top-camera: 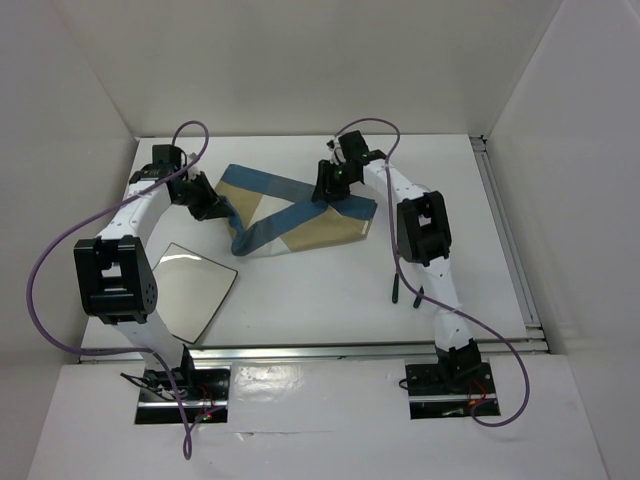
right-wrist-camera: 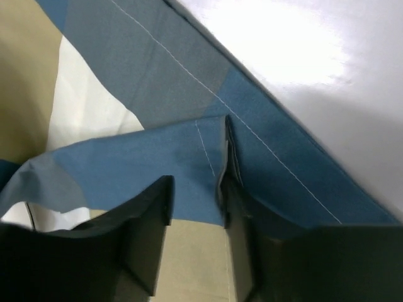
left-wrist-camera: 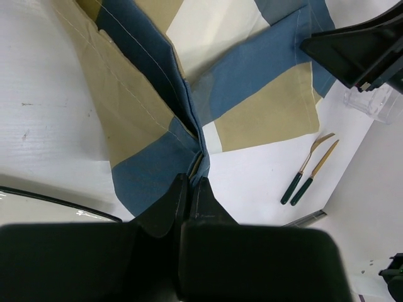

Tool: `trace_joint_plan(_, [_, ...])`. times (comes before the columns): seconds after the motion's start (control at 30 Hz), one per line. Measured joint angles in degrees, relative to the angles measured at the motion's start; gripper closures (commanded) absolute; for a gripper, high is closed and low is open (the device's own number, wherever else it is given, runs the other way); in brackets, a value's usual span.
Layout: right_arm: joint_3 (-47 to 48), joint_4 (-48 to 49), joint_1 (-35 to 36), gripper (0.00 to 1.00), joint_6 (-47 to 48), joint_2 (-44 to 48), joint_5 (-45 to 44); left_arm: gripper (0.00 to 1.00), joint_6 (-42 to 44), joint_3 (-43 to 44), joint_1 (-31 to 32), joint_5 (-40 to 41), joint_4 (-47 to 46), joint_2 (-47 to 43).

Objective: Set the dinner table for one person

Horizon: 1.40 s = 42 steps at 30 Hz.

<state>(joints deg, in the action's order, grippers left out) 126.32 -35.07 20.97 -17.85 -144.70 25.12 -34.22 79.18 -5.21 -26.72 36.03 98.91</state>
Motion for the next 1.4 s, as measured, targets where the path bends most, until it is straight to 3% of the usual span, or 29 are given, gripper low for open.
trace_joint_plan(0.23, [-7.19, 4.46, -0.33, 1.0, 1.57, 1.33, 8.22, 1.0, -0.02, 0.0, 0.0, 0.52, 0.04, 0.0])
trace_joint_plan(0.47, [-7.23, 6.03, -0.83, 1.0, 1.49, 5.14, 8.92, 1.0, -0.11, 1.29, 0.0, 0.96, 1.09, 0.04])
trace_joint_plan(0.77, [-2.91, 12.57, -6.82, 1.0, -0.11, 17.84, 7.65, 1.0, -0.87, 20.98, -0.35, -1.73, 2.49, 5.81])
trace_joint_plan(0.87, [-12.81, 18.36, -9.03, 1.0, 0.94, 29.44, 6.51, 1.0, -1.01, 22.21, -0.72, -2.67, 2.03, 5.01])
trace_joint_plan(0.97, [-29.03, 24.02, -9.07, 1.0, 2.56, 44.52, 5.29, 1.0, -1.31, 15.8, -0.92, -3.37, 0.07, 1.51])
trace_joint_plan(1.0, [-35.3, 25.68, -8.72, 0.92, 3.08, 49.75, 4.94, 0.92, -1.62, 12.09, -0.98, -3.39, -0.61, -0.2])
trace_joint_plan(1.03, [-41.27, 27.67, -8.39, 0.5, 3.37, 54.55, 4.04, 0.76, -1.9, 8.57, -1.05, -3.39, -1.01, -1.75])
trace_joint_plan(1.07, [-48.0, 29.4, -8.15, 0.3, 3.43, 59.36, 2.95, 0.4, -1.75, 3.89, -1.16, -3.19, -2.21, -3.52])
trace_joint_plan(1.1, [-54.45, 29.33, -7.78, 0.14, 3.98, 63.87, 2.01, 0.23, -1.57, 0.15, -1.25, -3.15, -2.05, -4.68])
trace_joint_plan(1.13, [-59.19, 28.98, -7.48, 0.0, 4.28, 66.75, 0.98, 0.14, -1.84, -3.17, -1.25, -2.99, -1.92, -5.2])
trace_joint_plan(1.2, [-66.71, 27.39, -7.37, 0.0, 4.87, 69.81, -1.38, 0.03, -1.66, -7.65, -1.25, -2.32, -1.01, -4.55])
trace_joint_plan(1.27, [-70.88, 24.28, -7.37, 0.0, 4.76, 69.83, -4.57, 0.03, -1.66, -9.03, -1.27, -1.38, 0.28, -2.89])
trace_joint_plan(1.4, [-73.4, 19.39, -7.48, 0.25, 3.78, 70.55, -11.54, 0.12, -0.44, -6.58, -1.36, 1.22, 2.12, -1.84])
